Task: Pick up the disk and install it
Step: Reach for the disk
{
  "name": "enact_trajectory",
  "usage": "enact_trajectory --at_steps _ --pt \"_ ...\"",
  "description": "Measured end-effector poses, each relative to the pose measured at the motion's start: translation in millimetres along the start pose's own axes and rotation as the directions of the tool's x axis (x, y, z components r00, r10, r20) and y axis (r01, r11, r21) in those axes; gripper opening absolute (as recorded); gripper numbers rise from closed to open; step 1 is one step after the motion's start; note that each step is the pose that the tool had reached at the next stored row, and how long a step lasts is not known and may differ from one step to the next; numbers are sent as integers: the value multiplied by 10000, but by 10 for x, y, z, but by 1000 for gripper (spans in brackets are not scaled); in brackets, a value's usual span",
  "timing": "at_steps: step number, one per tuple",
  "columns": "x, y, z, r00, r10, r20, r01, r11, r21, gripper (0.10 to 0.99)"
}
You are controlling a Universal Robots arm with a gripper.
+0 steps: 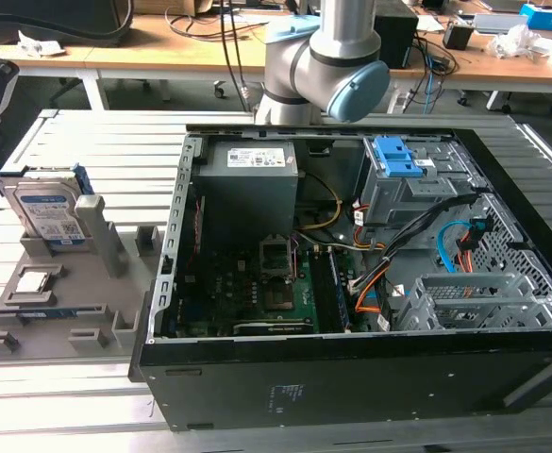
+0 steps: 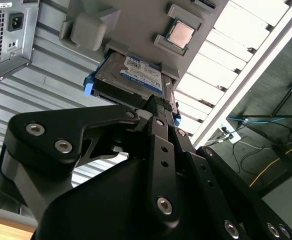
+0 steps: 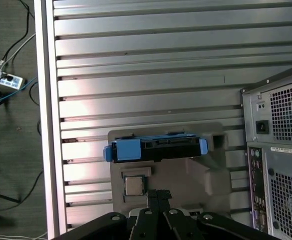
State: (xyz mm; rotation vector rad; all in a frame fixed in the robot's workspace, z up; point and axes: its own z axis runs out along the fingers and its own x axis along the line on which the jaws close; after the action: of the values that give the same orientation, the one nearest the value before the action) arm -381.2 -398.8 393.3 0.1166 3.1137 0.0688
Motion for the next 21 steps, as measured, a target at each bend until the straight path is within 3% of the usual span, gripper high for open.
enact_trajectory --at_steps 21 --pt "368 -27 -10 10000 0 0 0 10000 0 106"
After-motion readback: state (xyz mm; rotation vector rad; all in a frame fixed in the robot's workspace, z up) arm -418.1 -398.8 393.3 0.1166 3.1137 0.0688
